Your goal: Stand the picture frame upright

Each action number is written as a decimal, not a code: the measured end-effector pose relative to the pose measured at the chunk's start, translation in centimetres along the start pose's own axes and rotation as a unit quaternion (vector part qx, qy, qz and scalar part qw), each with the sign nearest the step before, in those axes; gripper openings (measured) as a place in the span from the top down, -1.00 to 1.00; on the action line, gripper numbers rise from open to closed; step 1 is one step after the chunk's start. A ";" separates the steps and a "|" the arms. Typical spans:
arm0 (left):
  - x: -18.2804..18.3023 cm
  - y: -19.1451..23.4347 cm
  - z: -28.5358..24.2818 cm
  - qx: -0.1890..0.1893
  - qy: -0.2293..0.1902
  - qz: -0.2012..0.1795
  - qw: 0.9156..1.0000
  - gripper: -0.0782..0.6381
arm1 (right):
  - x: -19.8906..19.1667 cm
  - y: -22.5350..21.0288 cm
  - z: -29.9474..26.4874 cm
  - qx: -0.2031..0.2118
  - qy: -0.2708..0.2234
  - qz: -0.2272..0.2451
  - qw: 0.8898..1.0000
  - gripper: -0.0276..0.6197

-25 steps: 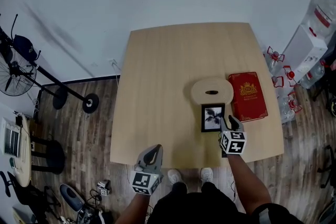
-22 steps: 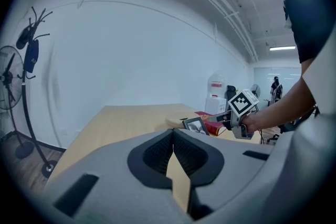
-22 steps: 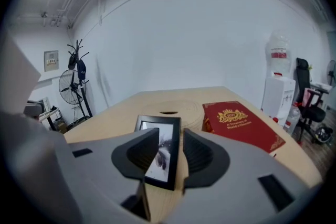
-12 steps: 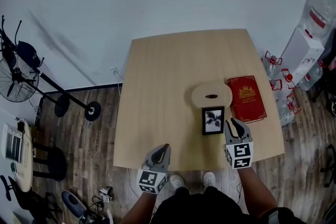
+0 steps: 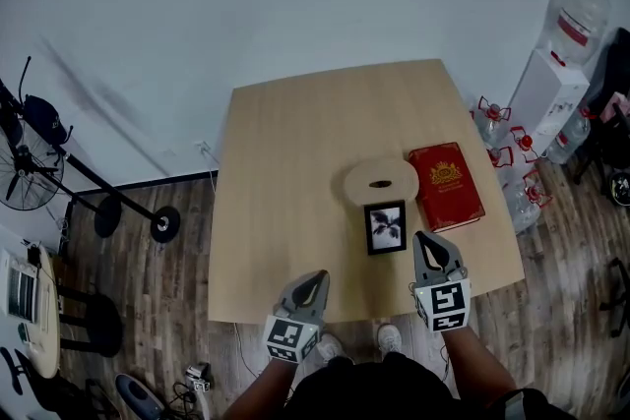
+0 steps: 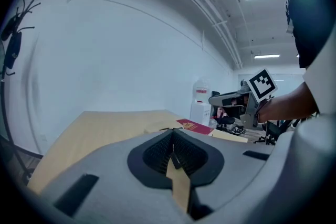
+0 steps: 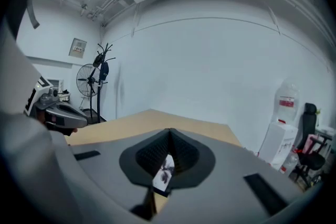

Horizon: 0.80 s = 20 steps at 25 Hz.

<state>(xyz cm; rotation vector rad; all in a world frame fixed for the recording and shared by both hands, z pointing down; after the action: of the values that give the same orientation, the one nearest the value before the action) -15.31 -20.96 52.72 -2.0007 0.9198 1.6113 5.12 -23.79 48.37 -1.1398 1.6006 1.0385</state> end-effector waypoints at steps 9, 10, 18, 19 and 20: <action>0.4 -1.3 -0.7 -0.017 -0.004 -0.003 1.000 0.78 | -0.2 0.4 1.3 -0.005 0.002 0.012 1.000 0.89; 0.4 -1.4 -0.7 -0.018 -0.004 -0.003 1.000 0.78 | -0.2 0.4 1.4 -0.006 0.002 0.011 1.000 0.89; 0.0 -2.3 -0.8 -0.026 0.000 -0.003 1.000 0.78 | -0.6 -0.2 2.1 -0.020 0.001 0.005 1.000 0.89; 0.0 -2.4 -0.7 -0.025 0.001 -0.003 1.000 0.78 | -0.7 -0.3 2.1 -0.021 0.001 0.004 1.000 0.89; -0.1 -2.4 -0.7 -0.025 0.001 -0.003 1.000 0.78 | -0.8 -0.4 2.2 -0.022 0.001 0.002 1.000 0.89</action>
<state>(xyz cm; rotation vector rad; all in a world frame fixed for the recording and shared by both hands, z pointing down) -13.09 -19.74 52.76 -2.0360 0.8816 1.6459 6.02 -21.64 48.55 -1.1681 1.5886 1.0806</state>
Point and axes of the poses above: the fingertips, and each gripper's own axes: z backward along the fingers, y to its left, x out of its top, the point moved 1 cm from there along z, backward along the fingers, and after that the axes turned 2 degrees about -x, right-handed, at the moved point
